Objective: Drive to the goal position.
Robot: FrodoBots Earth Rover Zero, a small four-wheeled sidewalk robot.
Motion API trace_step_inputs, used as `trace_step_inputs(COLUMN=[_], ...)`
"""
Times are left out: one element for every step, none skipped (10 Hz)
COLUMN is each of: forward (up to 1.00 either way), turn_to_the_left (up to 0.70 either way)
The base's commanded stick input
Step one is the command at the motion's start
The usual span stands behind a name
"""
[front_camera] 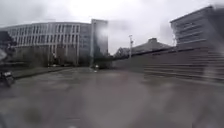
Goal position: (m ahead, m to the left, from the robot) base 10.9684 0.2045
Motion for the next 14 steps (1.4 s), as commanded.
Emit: trace_step_inputs(forward=[1.0, 1.0, 1.0, 1.0, 1.0, 1.0, 1.0, 1.0, 1.0, 1.0, 1.0, 1.0, 1.0, 1.0], turn_to_the_left=[0.0, 0.0, 0.0, 0.0, 0.0, 0.0, 0.0, 0.0, 0.0, 0.0, 0.0, 0.06, 0.21, 0.27])
